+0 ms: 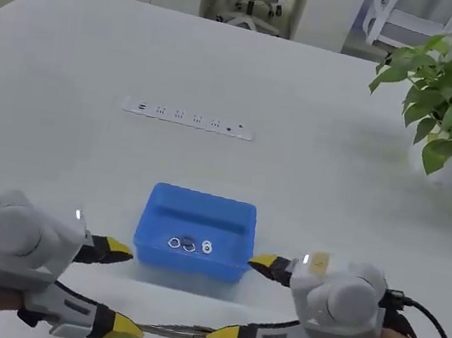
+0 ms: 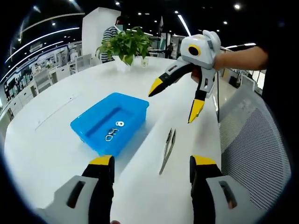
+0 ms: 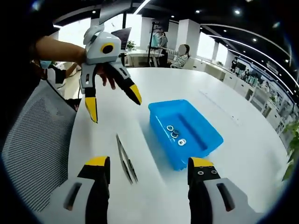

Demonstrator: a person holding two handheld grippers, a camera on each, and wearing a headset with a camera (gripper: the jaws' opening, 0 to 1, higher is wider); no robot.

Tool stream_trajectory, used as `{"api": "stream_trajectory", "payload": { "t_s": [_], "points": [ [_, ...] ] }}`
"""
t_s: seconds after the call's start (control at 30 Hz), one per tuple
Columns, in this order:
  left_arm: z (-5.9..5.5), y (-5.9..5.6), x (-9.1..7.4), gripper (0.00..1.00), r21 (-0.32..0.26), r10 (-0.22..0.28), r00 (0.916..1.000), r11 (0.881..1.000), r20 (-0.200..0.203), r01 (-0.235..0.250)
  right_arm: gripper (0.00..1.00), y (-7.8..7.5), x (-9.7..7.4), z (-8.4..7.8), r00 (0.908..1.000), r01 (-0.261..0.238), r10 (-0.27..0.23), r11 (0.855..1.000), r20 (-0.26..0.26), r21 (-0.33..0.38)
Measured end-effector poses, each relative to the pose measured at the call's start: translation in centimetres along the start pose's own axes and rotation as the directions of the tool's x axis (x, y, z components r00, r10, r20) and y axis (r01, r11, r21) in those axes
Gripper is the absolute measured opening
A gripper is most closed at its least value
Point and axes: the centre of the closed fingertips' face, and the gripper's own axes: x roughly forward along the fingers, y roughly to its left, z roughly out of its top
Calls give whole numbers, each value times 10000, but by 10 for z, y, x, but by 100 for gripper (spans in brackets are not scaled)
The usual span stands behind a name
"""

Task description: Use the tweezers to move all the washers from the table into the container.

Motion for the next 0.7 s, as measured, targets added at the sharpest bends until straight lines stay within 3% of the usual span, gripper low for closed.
{"api": "stream_trajectory", "payload": {
  "t_s": [0.2,0.5,0.7],
  "points": [
    [13,-1,-9,83,-128,308,9979,9995,573,-302,80,-8,-18,-1,9966,688,-713,9959,406,594],
    [21,-3,-21,99,-278,906,9895,9957,1130,-880,97,-2,-36,-8,9913,1016,-1101,9884,716,1125],
    [21,-2,-29,99,-487,1378,9822,9900,1276,-1326,100,-1,-45,-15,9880,1310,-1409,9815,635,1395]
  ]
}}
